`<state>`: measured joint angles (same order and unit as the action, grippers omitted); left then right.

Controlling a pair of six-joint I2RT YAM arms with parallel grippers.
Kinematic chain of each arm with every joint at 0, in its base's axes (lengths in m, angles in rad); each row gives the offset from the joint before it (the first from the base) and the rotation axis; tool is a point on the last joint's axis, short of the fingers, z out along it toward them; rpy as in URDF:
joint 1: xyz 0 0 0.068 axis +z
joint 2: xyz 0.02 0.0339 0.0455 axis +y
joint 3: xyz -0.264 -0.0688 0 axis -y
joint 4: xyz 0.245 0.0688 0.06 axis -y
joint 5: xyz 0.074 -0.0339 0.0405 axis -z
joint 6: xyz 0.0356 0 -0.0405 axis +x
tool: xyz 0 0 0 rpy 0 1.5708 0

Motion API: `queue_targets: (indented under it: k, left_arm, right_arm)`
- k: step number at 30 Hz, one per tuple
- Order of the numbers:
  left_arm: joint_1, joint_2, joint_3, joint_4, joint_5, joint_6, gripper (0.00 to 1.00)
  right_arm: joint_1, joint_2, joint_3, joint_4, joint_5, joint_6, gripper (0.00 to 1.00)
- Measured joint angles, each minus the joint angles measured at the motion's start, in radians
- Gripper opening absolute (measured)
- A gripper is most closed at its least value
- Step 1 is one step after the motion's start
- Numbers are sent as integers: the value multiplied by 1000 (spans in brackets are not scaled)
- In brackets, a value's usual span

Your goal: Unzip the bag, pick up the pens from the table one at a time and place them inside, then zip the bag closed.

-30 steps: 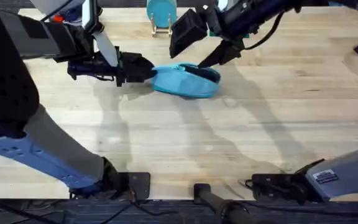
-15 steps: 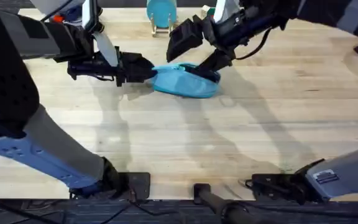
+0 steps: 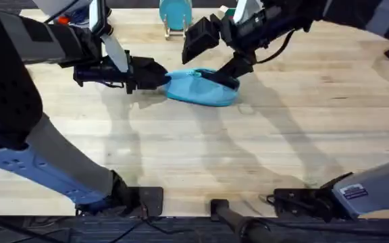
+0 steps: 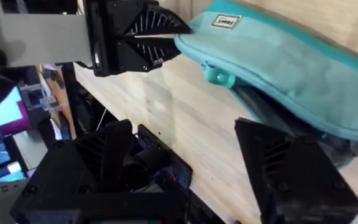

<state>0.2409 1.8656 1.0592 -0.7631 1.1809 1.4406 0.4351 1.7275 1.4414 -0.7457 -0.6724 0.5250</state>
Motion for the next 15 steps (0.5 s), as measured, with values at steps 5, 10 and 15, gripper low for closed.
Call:
queue_targets:
  k: [5,10,15]
  left_arm:
    - [0,0,0,0,0,0,38]
    - [0,0,0,0,0,0,39]
    - [0,0,0,0,0,0,39]
  right_arm:
    - [0,16,0,18,3,3,996]
    - [0,66,-1,40,7,4,996]
    - [1,70,-2,47,34,7,996]
